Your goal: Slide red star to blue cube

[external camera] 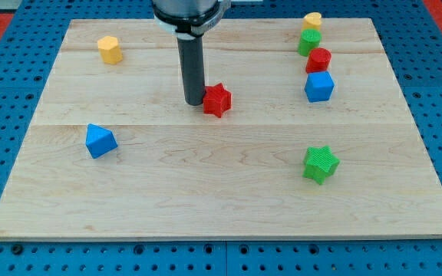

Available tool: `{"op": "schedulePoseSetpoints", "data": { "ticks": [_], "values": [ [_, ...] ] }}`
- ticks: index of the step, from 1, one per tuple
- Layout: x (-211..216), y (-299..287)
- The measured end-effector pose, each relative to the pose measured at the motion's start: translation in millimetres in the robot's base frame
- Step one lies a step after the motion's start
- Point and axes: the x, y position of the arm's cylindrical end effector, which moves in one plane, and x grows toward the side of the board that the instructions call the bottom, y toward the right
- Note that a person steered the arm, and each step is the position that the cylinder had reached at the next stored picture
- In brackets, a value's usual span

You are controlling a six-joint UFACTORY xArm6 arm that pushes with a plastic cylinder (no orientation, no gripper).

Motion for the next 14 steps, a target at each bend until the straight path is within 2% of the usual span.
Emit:
{"op": "schedulePoseSetpoints", "data": {
  "ticks": [2, 6, 12, 14],
  "values": [
    [-2, 33],
    [35, 55],
    [27, 120],
    [40, 137]
  ]
}}
